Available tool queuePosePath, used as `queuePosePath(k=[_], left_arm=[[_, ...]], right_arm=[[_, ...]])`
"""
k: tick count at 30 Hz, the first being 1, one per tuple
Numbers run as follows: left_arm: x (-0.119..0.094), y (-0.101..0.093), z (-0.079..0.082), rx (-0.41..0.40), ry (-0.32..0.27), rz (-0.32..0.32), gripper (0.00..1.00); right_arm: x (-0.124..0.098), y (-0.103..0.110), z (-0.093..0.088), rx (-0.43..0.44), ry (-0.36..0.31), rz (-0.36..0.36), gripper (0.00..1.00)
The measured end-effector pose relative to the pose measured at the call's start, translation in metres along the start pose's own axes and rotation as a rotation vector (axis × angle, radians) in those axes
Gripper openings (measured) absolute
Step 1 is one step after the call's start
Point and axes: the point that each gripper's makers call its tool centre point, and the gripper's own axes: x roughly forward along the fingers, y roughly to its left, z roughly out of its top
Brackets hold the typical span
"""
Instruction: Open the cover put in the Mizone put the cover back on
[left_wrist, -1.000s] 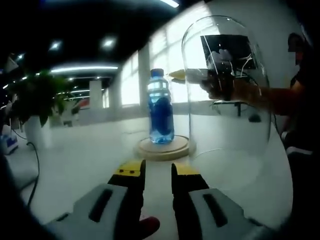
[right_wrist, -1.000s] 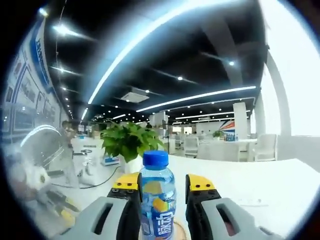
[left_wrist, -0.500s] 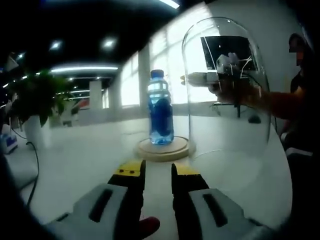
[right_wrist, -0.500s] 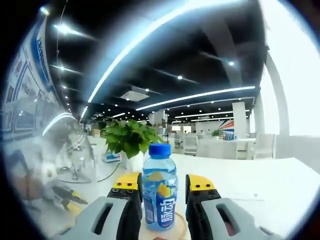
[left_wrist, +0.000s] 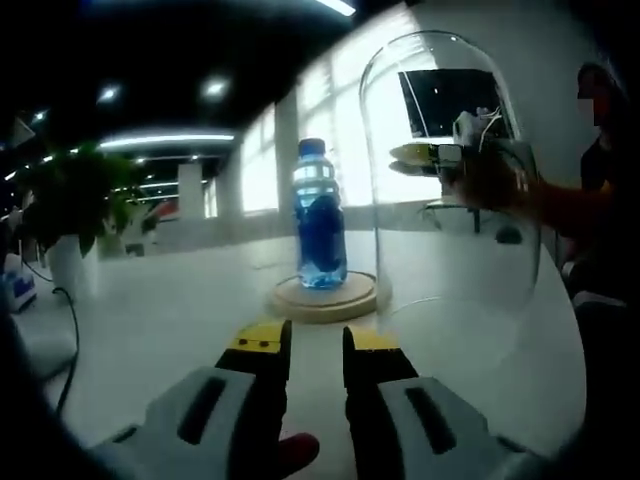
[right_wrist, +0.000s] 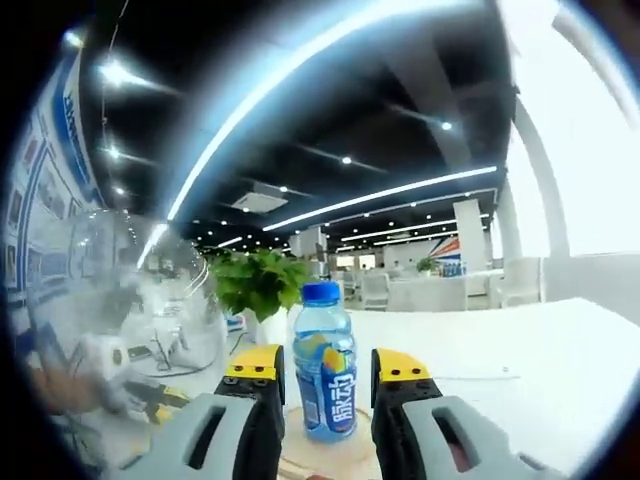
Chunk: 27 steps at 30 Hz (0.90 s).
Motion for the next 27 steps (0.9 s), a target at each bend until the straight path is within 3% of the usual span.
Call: queuePosePath(k=[27], left_arm=[[0.001, 0.001, -0.001, -0.010, 0.008, 0.006, 0.16]], right_arm=[[-0.067, -0.021, -0.063, 0.038, 0.075, -0.081, 0.27]])
